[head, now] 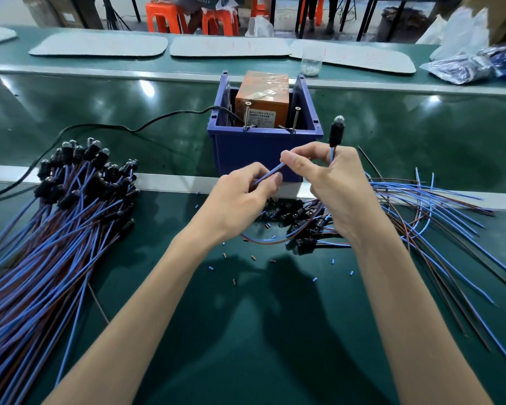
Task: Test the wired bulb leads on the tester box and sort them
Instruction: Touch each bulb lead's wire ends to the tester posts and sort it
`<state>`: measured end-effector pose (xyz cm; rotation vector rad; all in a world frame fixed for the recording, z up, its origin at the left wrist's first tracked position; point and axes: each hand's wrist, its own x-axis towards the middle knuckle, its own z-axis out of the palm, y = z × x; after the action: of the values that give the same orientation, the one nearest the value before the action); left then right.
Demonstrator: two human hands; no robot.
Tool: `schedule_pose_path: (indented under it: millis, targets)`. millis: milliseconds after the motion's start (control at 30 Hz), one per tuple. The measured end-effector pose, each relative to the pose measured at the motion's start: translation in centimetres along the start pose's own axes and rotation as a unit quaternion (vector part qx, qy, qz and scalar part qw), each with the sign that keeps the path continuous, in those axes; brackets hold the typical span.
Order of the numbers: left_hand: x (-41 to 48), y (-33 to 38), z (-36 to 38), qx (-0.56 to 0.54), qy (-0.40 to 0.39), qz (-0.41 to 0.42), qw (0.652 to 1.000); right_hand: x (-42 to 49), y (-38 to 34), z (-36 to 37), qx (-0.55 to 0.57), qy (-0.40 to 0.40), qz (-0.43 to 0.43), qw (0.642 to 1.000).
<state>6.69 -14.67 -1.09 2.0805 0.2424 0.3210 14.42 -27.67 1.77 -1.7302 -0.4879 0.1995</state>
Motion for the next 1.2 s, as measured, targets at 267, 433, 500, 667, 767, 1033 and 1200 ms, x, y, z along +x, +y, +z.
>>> schedule_pose_path:
  millis: [267, 433, 500, 667, 767, 1033, 1200]
  targets:
    - [0.5, -0.1, -0.1, -0.092, 0.049, -0.017, 0.994, 0.2, 0.4, 0.1, -0.039, 0.026, -0.014, 0.999]
    - [0.5, -0.1, 0.1, -0.090, 0.081, -0.029, 0.992, 0.3, 0.6, 0.2, -0.056, 0.032, 0.004, 0.998]
    - [0.5, 0.0, 0.1, -0.088, 0.091, -0.031, 0.991, 0.3, 0.7, 0.4, -0.069, 0.032, 0.011, 0.997]
    - [0.5, 0.1, -0.1, -0.049, 0.101, -0.039, 0.993, 0.3, 1.0, 1.0, -0.138, 0.023, 0.007, 0.990]
    - [0.4, 0.0, -0.3, -0.040, 0.096, -0.052, 0.993, 0.2, 1.1, 1.1, -0.150, 0.017, 0.006, 0.989]
    - [0.6, 0.1, -1.2, -0.021, 0.100, -0.062, 0.993, 0.3, 1.0, 1.1, -0.130, 0.002, 0.032, 0.991]
    - [0.5, 0.4, -1.5, -0.013, 0.102, -0.059, 0.993, 0.2, 0.8, 1.0, -0.108, -0.009, 0.030, 0.994]
